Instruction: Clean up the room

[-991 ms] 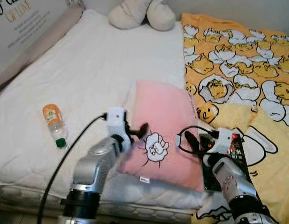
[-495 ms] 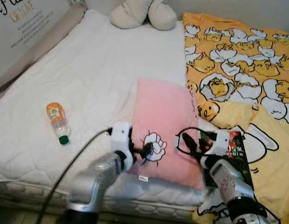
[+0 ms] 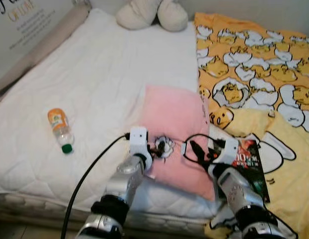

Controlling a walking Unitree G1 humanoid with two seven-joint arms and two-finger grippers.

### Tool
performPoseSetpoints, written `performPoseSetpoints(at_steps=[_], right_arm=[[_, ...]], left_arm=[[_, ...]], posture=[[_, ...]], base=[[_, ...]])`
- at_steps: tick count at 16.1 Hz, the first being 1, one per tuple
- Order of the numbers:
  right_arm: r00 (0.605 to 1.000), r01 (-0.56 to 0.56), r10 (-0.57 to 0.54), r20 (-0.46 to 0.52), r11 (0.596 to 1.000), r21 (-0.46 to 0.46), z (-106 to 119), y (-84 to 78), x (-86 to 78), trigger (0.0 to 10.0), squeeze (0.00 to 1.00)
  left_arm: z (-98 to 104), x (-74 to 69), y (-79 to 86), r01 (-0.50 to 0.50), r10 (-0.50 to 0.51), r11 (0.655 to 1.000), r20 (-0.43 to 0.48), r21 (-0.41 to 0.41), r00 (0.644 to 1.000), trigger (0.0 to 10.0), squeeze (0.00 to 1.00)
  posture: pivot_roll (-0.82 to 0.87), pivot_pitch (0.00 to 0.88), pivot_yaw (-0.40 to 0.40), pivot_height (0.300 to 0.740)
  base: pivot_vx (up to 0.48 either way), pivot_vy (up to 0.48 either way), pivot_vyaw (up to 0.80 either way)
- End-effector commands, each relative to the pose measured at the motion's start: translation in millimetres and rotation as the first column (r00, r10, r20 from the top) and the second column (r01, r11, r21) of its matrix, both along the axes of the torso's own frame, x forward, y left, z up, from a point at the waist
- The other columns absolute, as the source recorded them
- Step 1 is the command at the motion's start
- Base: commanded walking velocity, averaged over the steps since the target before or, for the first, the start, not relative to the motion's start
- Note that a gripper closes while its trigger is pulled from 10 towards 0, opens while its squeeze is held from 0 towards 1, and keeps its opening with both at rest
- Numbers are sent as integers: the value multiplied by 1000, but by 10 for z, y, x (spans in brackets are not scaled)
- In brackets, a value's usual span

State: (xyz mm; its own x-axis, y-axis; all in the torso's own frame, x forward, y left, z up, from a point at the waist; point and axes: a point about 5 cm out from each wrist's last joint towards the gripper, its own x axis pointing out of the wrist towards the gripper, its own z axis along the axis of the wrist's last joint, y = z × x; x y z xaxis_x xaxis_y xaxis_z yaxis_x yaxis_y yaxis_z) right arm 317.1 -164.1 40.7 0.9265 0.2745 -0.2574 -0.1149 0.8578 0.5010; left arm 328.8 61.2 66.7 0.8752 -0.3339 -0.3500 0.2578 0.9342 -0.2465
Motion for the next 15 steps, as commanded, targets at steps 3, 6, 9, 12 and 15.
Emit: performPoseSetpoints(at_steps=[3, 6, 9, 12, 15], right_arm=[[993, -20, 19, -119, 1000, -8, -291, 5, -218, 0, 0], [990, -17, 12, -142, 999, -35, -336, -39, -242, 0, 0], [988, 0, -8, -154, 999, -51, -366, -64, -259, 0, 0], [982, 54, -62, -178, 997, -49, -399, -106, -263, 0, 0], [982, 62, -77, -175, 994, -86, -392, -107, -242, 0, 0]], left_arm=[[-235, -99, -103, 95, -92, 995, -79, 43, 993, 0, 0], [-311, -132, -46, 120, -115, 991, -96, 51, 989, 0, 0], [-294, -97, 5, 141, -137, 986, -57, 83, 989, 0, 0], [-243, -51, -5, 129, -127, 991, -34, 47, 991, 0, 0], [-239, -30, -8, 128, -126, 991, -42, 43, 991, 0, 0]], posture=[[155, 135, -44, 740], [150, 138, -36, 740], [155, 131, -30, 740], [153, 107, -17, 740], [147, 67, -10, 740]], base=[[0, 0, 0], [0, 0, 0], [0, 0, 0], [0, 0, 0], [0, 0, 0]])
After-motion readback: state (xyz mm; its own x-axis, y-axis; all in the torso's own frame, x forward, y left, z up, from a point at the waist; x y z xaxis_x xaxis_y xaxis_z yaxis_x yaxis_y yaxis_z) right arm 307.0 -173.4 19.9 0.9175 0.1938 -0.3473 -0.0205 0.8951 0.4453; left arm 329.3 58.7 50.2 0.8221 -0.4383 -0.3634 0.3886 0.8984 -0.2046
